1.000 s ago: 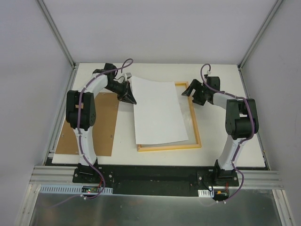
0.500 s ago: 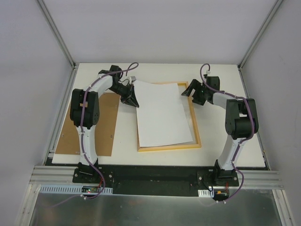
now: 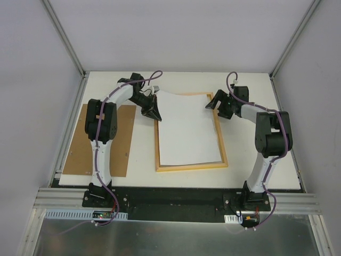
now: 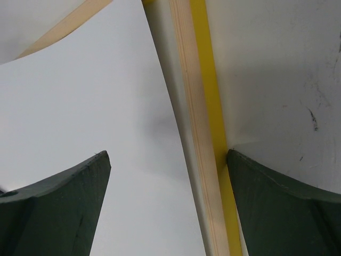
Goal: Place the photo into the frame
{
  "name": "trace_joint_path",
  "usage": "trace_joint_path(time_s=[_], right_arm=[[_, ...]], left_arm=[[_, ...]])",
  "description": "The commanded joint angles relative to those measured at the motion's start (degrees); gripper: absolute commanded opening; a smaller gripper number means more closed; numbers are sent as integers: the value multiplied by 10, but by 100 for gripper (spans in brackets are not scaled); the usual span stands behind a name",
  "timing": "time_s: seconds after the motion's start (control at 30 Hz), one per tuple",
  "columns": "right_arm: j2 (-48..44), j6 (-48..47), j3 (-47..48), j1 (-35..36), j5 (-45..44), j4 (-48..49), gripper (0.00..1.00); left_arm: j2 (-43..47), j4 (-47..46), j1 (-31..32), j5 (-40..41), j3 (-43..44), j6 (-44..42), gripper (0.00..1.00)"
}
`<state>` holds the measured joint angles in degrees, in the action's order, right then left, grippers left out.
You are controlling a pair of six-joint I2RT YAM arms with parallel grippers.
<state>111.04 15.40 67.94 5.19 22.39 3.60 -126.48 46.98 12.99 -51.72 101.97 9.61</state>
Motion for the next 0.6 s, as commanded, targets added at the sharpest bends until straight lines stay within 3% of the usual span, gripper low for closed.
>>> trace_joint_path(time_s=[0.0,0.57], right_arm=[[4,-13,15,6,5,-17,93],[5,-14,16,9,6,-18,93]], left_arm=[[2,20,5,14,13,-8,0],[-10,36,13,31,32,-1,0]])
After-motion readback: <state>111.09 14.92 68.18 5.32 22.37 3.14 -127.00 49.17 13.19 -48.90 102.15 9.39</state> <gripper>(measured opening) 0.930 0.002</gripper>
